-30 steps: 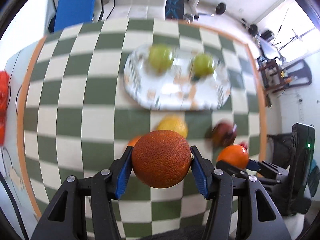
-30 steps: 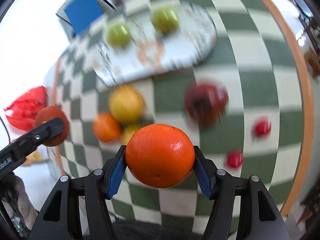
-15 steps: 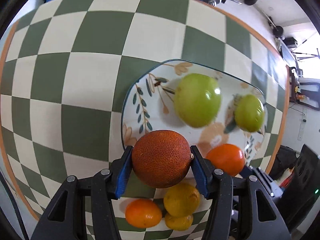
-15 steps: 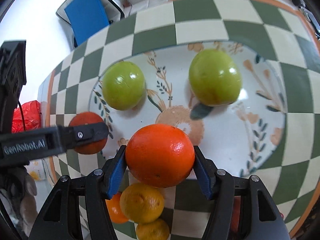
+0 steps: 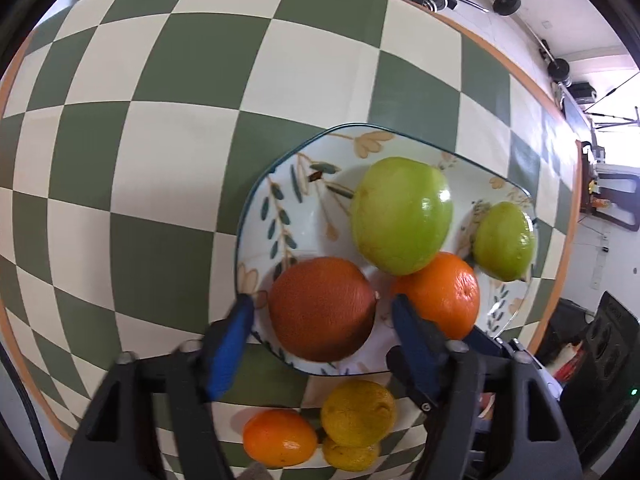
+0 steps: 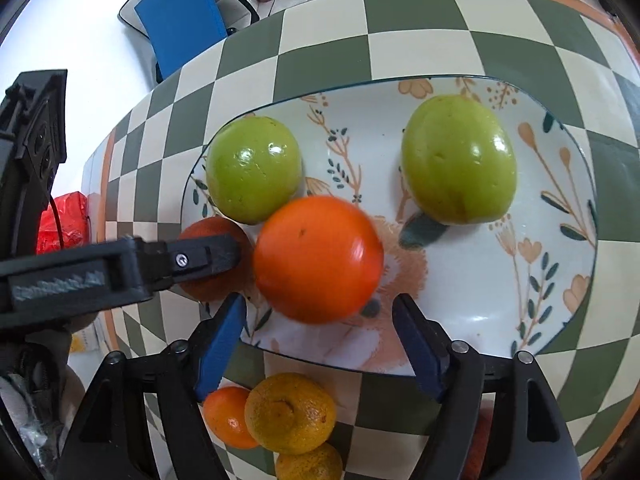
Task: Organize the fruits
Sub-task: 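Place the orange and brown-red fruit on the plate, opening both tools, then grasp the yellow lemon with the right tool while the left tool grasps an orange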
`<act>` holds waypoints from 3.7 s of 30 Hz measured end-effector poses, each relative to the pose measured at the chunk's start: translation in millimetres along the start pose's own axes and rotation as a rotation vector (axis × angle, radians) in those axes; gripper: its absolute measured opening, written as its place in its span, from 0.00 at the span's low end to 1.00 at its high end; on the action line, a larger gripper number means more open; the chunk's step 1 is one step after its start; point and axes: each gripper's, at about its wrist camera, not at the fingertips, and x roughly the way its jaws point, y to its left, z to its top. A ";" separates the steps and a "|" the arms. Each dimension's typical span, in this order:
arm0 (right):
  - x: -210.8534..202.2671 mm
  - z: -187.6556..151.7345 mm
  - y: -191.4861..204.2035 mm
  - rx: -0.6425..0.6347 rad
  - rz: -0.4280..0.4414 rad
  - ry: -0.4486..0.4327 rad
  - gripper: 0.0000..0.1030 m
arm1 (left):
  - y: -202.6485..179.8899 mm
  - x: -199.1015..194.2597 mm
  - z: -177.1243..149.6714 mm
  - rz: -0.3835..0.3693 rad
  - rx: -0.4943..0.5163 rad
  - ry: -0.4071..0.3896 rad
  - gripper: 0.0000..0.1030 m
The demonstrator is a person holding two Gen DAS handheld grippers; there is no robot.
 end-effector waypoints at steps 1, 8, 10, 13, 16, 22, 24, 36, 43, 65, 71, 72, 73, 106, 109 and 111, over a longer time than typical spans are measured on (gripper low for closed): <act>-2.7 -1.2 -0.4 0.000 -0.003 -0.001 0.76 | -0.9 -1.4 0.0 0.017 0.002 -0.006 0.86; -36.1 -15.3 -4.1 -0.032 -0.141 -0.055 0.91 | -4.9 -18.2 -14.4 0.077 0.030 -0.075 0.88; -46.6 -21.2 -6.2 -0.035 -0.192 -0.071 0.92 | -8.4 -27.0 -24.9 0.122 0.054 -0.120 0.88; -61.6 -29.9 -8.1 -0.038 -0.257 -0.102 0.92 | -11.4 -40.0 -41.8 0.198 0.079 -0.184 0.88; -77.9 -41.3 -10.4 -0.047 -0.312 -0.130 0.93 | -12.2 -54.7 -62.3 0.244 0.089 -0.249 0.88; -111.0 -68.6 -8.1 -0.038 -0.353 -0.169 0.93 | -15.3 -85.7 -106.4 0.243 0.116 -0.355 0.88; -123.6 -78.9 -4.3 -0.039 -0.358 -0.193 0.93 | -16.8 -97.2 -120.6 0.245 0.127 -0.390 0.88; -201.4 -142.4 27.9 -0.064 -0.357 -0.340 0.93 | -33.3 -164.5 -195.2 0.215 0.185 -0.541 0.88; -249.0 -178.5 43.2 -0.066 -0.355 -0.430 0.93 | -40.2 -191.3 -227.4 0.210 0.209 -0.601 0.88; -271.1 -204.4 35.6 -0.004 -0.256 -0.468 0.93 | -46.7 -188.5 -241.7 0.234 0.222 -0.613 0.99; -179.8 -182.6 18.3 0.017 -0.120 -0.273 0.93 | -17.5 -140.5 -215.0 0.344 0.158 -0.514 0.99; -161.6 -179.4 15.4 0.023 -0.106 -0.234 0.93 | -9.5 -130.1 -210.5 0.357 0.140 -0.488 0.99; -141.4 -175.6 12.8 0.029 -0.087 -0.194 0.93 | -2.5 -121.2 -207.0 0.368 0.123 -0.462 0.99; -1.3 -185.1 -31.7 0.020 -0.121 0.065 0.57 | -8.5 49.0 -169.5 0.274 0.202 -0.073 0.61; -7.3 -178.0 -28.4 0.000 -0.111 0.079 0.57 | -1.8 52.7 -183.1 0.245 0.166 -0.062 0.61; -6.6 -176.0 -25.3 -0.011 -0.114 0.077 0.57 | 3.0 57.1 -187.4 0.233 0.141 -0.059 0.61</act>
